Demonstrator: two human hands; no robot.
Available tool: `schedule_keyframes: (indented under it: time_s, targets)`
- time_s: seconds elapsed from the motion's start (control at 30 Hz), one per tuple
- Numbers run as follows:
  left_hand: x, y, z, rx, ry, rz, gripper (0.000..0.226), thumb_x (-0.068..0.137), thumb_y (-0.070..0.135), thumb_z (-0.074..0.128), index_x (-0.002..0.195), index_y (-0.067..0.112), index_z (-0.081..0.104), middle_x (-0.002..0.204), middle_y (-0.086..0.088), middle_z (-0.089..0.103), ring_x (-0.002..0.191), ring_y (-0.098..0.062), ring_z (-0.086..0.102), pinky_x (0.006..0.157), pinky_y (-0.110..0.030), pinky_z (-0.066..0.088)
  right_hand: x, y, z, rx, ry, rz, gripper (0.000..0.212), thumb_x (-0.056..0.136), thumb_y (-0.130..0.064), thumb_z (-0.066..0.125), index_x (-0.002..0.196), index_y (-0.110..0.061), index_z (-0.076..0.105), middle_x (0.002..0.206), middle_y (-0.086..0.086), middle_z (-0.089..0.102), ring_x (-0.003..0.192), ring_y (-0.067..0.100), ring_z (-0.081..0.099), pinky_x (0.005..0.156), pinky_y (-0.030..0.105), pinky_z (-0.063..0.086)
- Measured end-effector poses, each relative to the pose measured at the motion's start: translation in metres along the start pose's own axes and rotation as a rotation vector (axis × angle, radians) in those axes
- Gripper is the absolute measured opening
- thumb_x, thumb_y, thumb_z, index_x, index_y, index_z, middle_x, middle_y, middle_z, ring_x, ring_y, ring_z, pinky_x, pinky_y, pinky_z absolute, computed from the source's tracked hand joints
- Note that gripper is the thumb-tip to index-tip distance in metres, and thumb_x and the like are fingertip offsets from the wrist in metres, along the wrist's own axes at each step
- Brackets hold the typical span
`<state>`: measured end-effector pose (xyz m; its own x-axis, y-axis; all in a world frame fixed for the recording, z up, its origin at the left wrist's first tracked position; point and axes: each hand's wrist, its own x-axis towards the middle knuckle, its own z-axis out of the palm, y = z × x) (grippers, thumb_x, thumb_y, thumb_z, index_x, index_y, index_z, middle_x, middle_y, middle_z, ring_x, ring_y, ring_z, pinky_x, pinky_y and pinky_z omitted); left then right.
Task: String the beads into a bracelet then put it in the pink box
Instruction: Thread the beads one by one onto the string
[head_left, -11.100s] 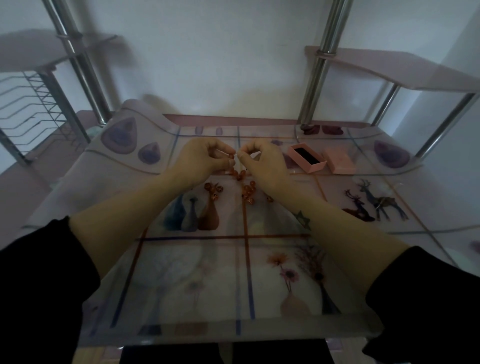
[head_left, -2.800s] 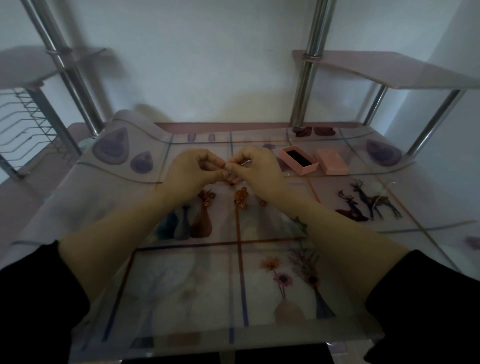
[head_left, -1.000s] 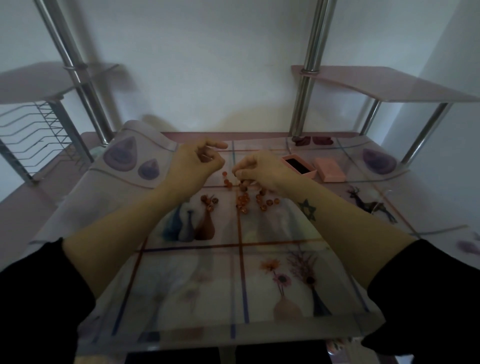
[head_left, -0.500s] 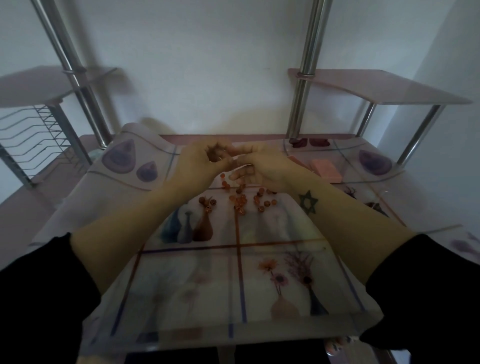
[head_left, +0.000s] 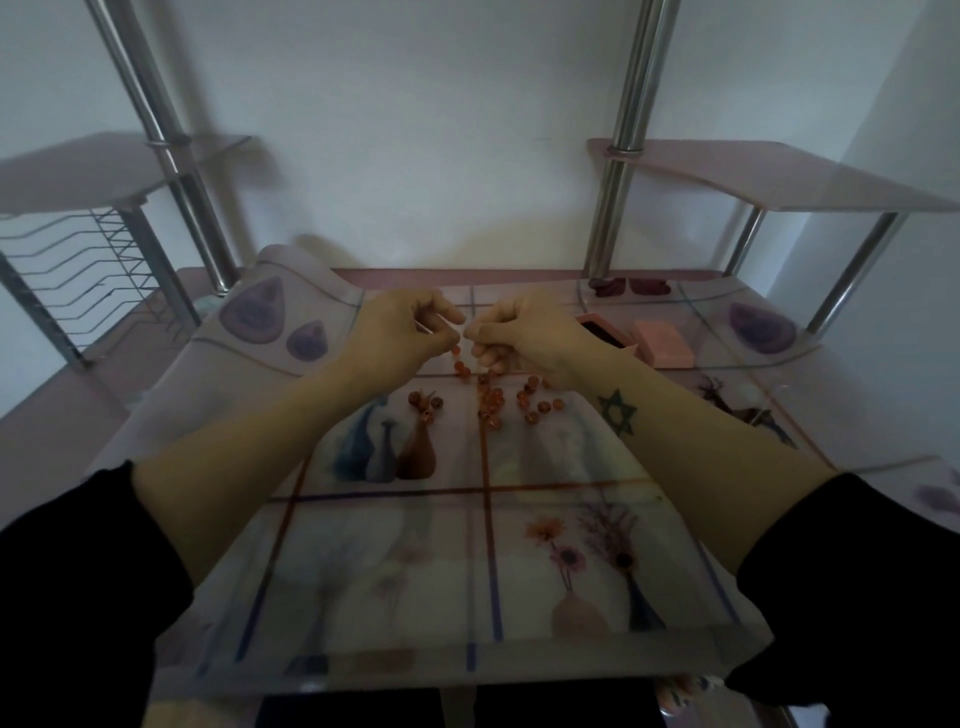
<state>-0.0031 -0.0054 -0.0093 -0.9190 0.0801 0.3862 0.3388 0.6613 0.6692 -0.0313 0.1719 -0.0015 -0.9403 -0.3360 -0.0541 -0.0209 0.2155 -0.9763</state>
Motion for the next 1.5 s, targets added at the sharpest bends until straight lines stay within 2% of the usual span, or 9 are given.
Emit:
schedule_keyframes:
  time_s: [0.17, 0.37, 0.5, 0.63, 0.9, 1.17, 1.37, 1.43, 1.5]
  targets:
    - [-0.002, 0.001, -0.002, 0.105, -0.073, -0.056, 0.011, 0.082, 0.02, 0.073, 0.09, 0.025, 0.067, 0.076, 0.009, 0.068, 0.069, -0.002, 0.064, 0.065, -0.02, 0.052, -0.004, 0.0, 0.006, -0.171, 0.019, -0.024, 0.008, 0.088, -0.012, 0.068, 0.083, -0.006, 0.069, 0.07, 0.009, 0.069, 0.056, 0.014, 0.063, 0.055, 0.023, 0.054]
    - [-0.003, 0.003, -0.004, 0.385, -0.364, -0.182, 0.011, 0.079, 0.033, 0.075, 0.082, 0.023, 0.071, 0.083, 0.008, 0.069, 0.078, -0.006, 0.062, 0.073, -0.027, 0.05, -0.005, 0.002, 0.01, -0.296, 0.064, -0.032, 0.009, 0.088, -0.011, 0.068, 0.079, -0.009, 0.069, 0.061, 0.002, 0.068, 0.043, 0.004, 0.057, 0.044, 0.015, 0.045]
    - [-0.002, 0.006, -0.001, 0.461, -0.446, -0.218, 0.01, 0.078, 0.032, 0.076, 0.084, 0.025, 0.073, 0.079, 0.01, 0.065, 0.072, -0.003, 0.055, 0.07, -0.024, 0.04, -0.006, 0.006, 0.013, -0.367, 0.032, -0.042, 0.011, 0.087, -0.011, 0.068, 0.076, -0.011, 0.07, 0.061, 0.002, 0.067, 0.044, 0.006, 0.055, 0.042, 0.016, 0.045]
    - [0.002, 0.008, 0.002, 0.524, -0.508, -0.24, 0.014, 0.079, 0.031, 0.075, 0.09, 0.023, 0.075, 0.082, 0.009, 0.065, 0.073, -0.005, 0.055, 0.073, -0.025, 0.041, -0.008, 0.009, 0.016, -0.392, 0.014, -0.027, 0.011, 0.087, -0.013, 0.068, 0.077, -0.008, 0.068, 0.06, 0.0, 0.065, 0.043, 0.005, 0.053, 0.043, 0.016, 0.045]
    - [0.002, 0.008, 0.006, 0.545, -0.495, -0.217, 0.021, 0.08, 0.022, 0.075, 0.101, 0.019, 0.075, 0.086, 0.009, 0.06, 0.079, -0.008, 0.054, 0.076, -0.024, 0.04, -0.012, 0.009, 0.016, -0.366, 0.038, -0.033, 0.012, 0.089, -0.012, 0.065, 0.079, -0.008, 0.067, 0.063, 0.004, 0.065, 0.046, 0.007, 0.054, 0.051, 0.023, 0.048]
    - [0.003, 0.007, 0.01, 0.554, -0.473, -0.22, 0.019, 0.083, 0.022, 0.073, 0.099, 0.014, 0.074, 0.097, 0.0, 0.071, 0.088, -0.015, 0.063, 0.086, -0.03, 0.05, -0.014, 0.01, 0.016, -0.332, 0.046, -0.023, 0.009, 0.091, -0.011, 0.062, 0.084, -0.007, 0.066, 0.065, 0.005, 0.067, 0.05, 0.01, 0.055, 0.057, 0.028, 0.05]
    - [0.001, 0.005, 0.008, 0.469, -0.401, -0.209, 0.018, 0.085, 0.032, 0.07, 0.093, 0.017, 0.073, 0.084, 0.004, 0.068, 0.077, -0.01, 0.06, 0.074, -0.026, 0.045, -0.014, 0.01, 0.017, -0.297, 0.093, -0.03, 0.011, 0.091, -0.012, 0.062, 0.08, -0.012, 0.063, 0.06, 0.003, 0.064, 0.046, 0.01, 0.053, 0.05, 0.024, 0.047]
    - [0.002, 0.004, 0.007, 0.339, -0.347, -0.244, 0.017, 0.085, 0.031, 0.07, 0.093, 0.015, 0.073, 0.082, 0.002, 0.069, 0.075, -0.01, 0.063, 0.071, -0.026, 0.051, -0.013, 0.011, 0.016, -0.268, 0.123, -0.031, 0.008, 0.091, -0.012, 0.061, 0.084, -0.011, 0.064, 0.06, 0.003, 0.063, 0.044, 0.01, 0.051, 0.047, 0.023, 0.044]
    - [0.001, 0.004, 0.007, 0.097, -0.291, -0.347, 0.011, 0.085, 0.023, 0.071, 0.091, 0.014, 0.071, 0.081, -0.002, 0.071, 0.068, -0.008, 0.067, 0.059, -0.019, 0.053, -0.012, 0.011, 0.016, -0.235, 0.159, -0.042, 0.008, 0.092, -0.013, 0.06, 0.085, -0.011, 0.064, 0.058, 0.001, 0.063, 0.043, 0.01, 0.05, 0.044, 0.022, 0.042]
